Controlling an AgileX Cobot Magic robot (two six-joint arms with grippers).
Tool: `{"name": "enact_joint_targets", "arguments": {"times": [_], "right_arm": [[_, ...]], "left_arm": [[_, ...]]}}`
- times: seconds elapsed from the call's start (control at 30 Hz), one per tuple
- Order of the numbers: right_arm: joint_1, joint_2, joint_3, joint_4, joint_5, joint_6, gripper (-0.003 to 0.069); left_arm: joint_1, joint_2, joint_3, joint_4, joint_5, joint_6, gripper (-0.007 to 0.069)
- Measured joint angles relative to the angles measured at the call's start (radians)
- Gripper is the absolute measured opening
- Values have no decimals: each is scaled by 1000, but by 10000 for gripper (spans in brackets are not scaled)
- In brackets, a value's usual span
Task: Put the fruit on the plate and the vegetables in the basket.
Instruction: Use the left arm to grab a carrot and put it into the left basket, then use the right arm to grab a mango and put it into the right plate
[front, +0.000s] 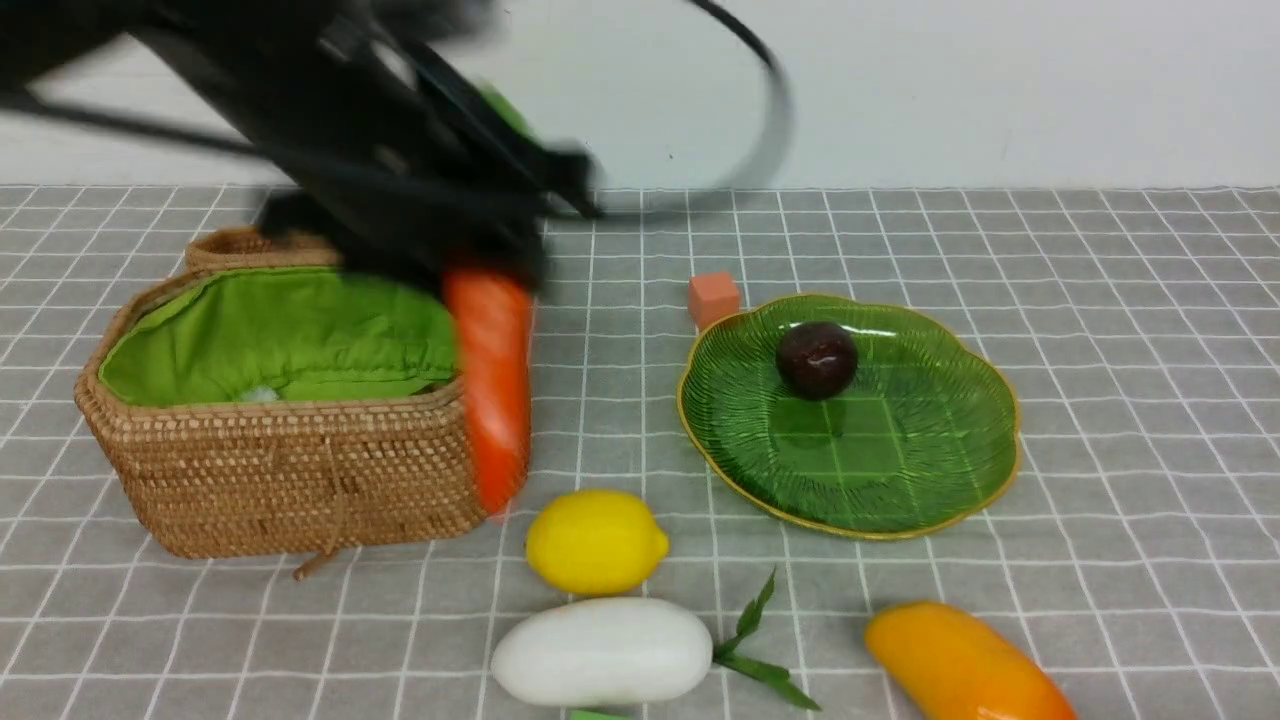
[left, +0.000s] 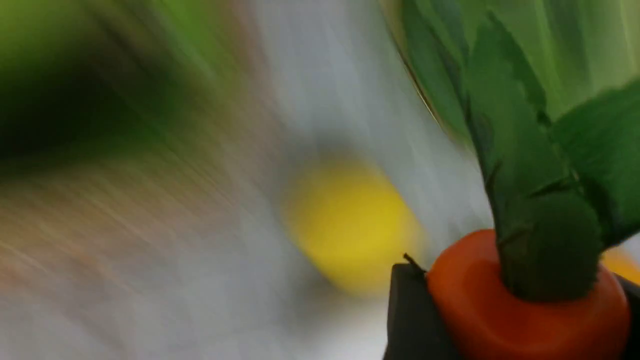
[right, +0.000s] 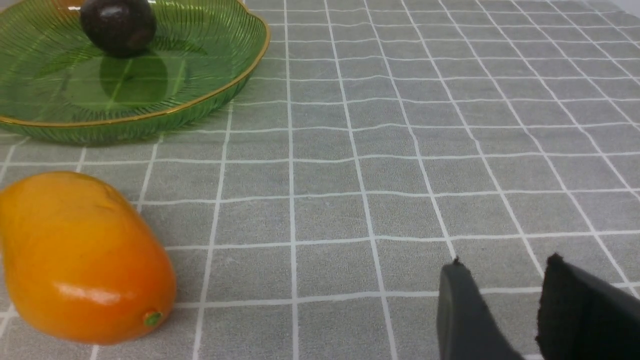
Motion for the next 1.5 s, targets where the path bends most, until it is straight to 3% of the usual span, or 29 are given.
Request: {"name": "enact_joint_targets", "arguments": {"times": [0.07,0.17,0.37,0.47,0.63,0.83,0.9,1.0,1.1,1.13,1.17,1.23,1.33,1.5], "right_arm": [[0,0,0,0,0,0,241],[0,0,0,0,0,0,241],[0,0,0,0,0,0,241],[0,0,0,0,0,0,241],[0,0,0,0,0,0,241],[0,0,0,0,0,0,241],[0,0,0,0,0,0,241],[0,0,0,0,0,0,241],[0,0,0,0,0,0,241],[0,0,0,0,0,0,241],[0,0,0,0,0,0,241],[0,0,0,0,0,0,241],[0,0,0,0,0,0,241],[0,0,0,0,0,0,241]], "left_arm": [[80,16,-5,118,-110,140,387],[115,57,-5,224,-198,222,387],[121,169,-5,356,-271,206,394],[121,185,-5,362,-269,177,441],[121,158,-5,366,-188,170,619],[121,-18,-5,364,-5,198,638],[121,-86,-5,356,58,201,615],[121,-263,-5,293,210,203,510],[121,-426,63,185,235,194,370],[121,-437,63,176,235,194,360],[121,-534,142,88,235,198,260],[121,-607,219,28,235,204,192],[121,-773,436,-69,228,202,9],[121,-986,739,-176,53,180,-13]]}}
